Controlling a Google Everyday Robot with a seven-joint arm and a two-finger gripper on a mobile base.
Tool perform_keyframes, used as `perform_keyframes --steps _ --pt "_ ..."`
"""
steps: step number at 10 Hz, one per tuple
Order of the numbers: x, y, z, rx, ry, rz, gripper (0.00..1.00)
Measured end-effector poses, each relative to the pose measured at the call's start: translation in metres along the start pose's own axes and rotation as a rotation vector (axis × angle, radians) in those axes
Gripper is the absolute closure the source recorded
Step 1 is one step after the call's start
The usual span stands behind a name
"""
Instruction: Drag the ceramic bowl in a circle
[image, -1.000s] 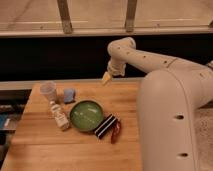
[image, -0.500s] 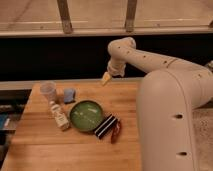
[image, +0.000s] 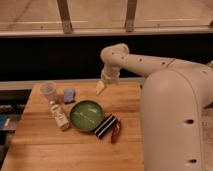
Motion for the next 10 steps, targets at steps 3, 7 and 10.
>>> perform_keyframes --steps 3,7,10 --pt "0.011 0.024 0.022 -0.038 0.041 -0.04 0.2" --pt "0.008 0.026 0.021 -0.035 0.041 -0.047 0.2" --pt "0.0 0.03 0.041 -0.022 0.065 -0.054 0.2"
